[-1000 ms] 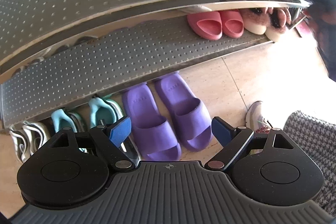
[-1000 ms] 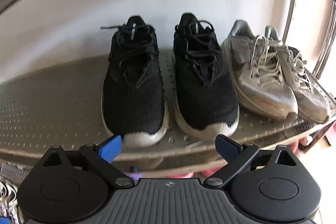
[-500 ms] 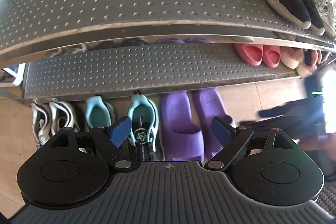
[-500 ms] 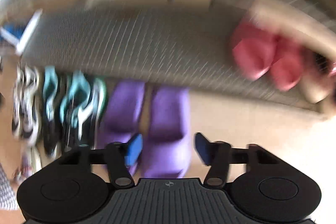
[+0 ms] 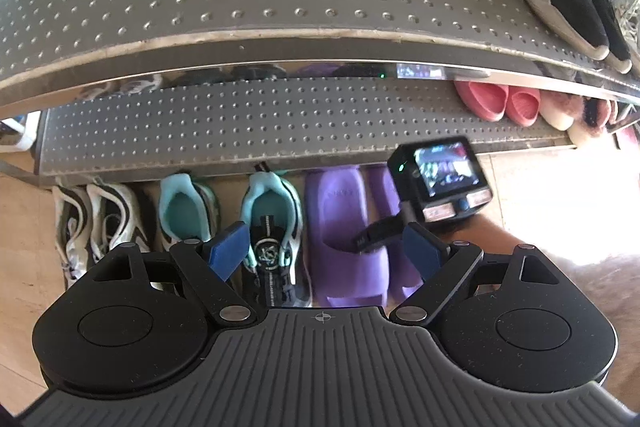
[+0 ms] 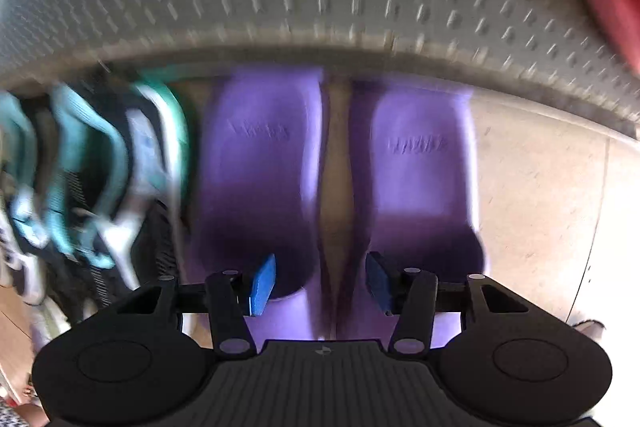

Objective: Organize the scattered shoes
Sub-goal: 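Move the right gripper down to the purple slides on the floor, then grasp both purple slides at the heels with the right gripper and lift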

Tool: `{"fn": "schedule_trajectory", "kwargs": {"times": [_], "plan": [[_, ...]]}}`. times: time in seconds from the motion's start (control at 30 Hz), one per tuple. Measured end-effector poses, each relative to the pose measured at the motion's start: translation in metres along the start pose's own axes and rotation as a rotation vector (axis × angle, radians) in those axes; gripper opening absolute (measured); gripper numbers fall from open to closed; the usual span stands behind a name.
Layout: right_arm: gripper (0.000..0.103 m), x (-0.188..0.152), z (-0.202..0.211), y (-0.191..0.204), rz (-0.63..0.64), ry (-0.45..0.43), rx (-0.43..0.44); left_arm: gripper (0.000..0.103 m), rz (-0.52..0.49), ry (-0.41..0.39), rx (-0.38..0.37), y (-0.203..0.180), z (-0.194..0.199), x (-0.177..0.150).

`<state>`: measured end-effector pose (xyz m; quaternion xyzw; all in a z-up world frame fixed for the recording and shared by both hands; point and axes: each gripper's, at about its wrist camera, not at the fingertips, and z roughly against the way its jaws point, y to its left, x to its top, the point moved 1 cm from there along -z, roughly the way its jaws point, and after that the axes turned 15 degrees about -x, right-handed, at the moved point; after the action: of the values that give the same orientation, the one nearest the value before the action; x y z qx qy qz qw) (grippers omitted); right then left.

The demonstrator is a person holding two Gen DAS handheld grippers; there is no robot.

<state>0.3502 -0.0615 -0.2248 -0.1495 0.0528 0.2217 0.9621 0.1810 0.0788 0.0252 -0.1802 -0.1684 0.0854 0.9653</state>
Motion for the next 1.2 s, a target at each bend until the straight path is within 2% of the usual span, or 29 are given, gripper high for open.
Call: {"fn": "schedule_trajectory", "kwargs": {"times": [0.03, 0.1, 0.13, 0.17, 0.23, 0.33, 0.4, 0.6, 0.63, 0.67, 0.8, 0.9, 0.97, 1.03, 1.2], "plan": [[0.057, -0.001, -0.006, 0.001, 0.009, 0.021, -0.004, 0.088, 0.002, 0.002, 0.000, 0.001, -0.001, 0.001], [0.051, -0.002, -0.008, -0.002, -0.002, 0.022, 0.003, 0.088, 0.003, 0.005, 0.002, 0.002, -0.002, 0.002], [0.028, -0.002, -0.008, -0.004, -0.008, 0.020, 0.008, 0.088, 0.003, 0.005, 0.005, 0.002, -0.003, 0.002], [0.021, -0.007, -0.005, -0.002, 0.022, 0.004, -0.012, 0.088, 0.002, 0.004, 0.008, 0.003, -0.002, 0.002], [0.018, -0.015, 0.002, 0.001, 0.069, -0.022, -0.044, 0.088, -0.004, -0.008, 0.005, 0.002, 0.001, 0.003], [0.011, -0.040, 0.025, -0.002, 0.075, -0.074, -0.042, 0.088, -0.015, -0.043, 0.015, 0.004, 0.010, 0.004], [0.001, -0.062, 0.048, -0.007, 0.075, -0.121, -0.038, 0.088, -0.011, -0.074, 0.033, 0.008, 0.019, 0.005], [0.001, -0.134, 0.120, -0.047, -0.065, -0.278, 0.039, 0.088, 0.058, -0.156, 0.057, 0.028, 0.045, 0.004], [0.003, -0.139, 0.121, -0.049, -0.074, -0.280, 0.038, 0.088, 0.064, -0.159, 0.059, 0.029, 0.047, 0.004], [0.012, -0.144, 0.121, -0.053, -0.085, -0.272, 0.035, 0.088, 0.074, -0.166, 0.060, 0.031, 0.051, 0.002], [0.036, -0.152, 0.119, -0.056, -0.094, -0.242, 0.014, 0.088, 0.067, -0.166, 0.036, 0.030, 0.058, -0.008], [0.045, -0.141, 0.104, -0.043, -0.066, -0.216, 0.016, 0.088, 0.044, -0.150, 0.019, 0.027, 0.057, -0.008], [0.061, -0.126, 0.092, -0.033, -0.035, -0.186, 0.022, 0.088, 0.042, -0.149, 0.017, 0.027, 0.056, -0.004], [0.072, -0.109, 0.079, -0.023, -0.008, -0.149, 0.023, 0.088, 0.048, -0.145, 0.011, 0.028, 0.054, -0.001], [0.075, -0.069, 0.046, -0.006, 0.037, -0.055, 0.020, 0.088, 0.060, -0.128, 0.008, 0.029, 0.047, 0.010]]}}
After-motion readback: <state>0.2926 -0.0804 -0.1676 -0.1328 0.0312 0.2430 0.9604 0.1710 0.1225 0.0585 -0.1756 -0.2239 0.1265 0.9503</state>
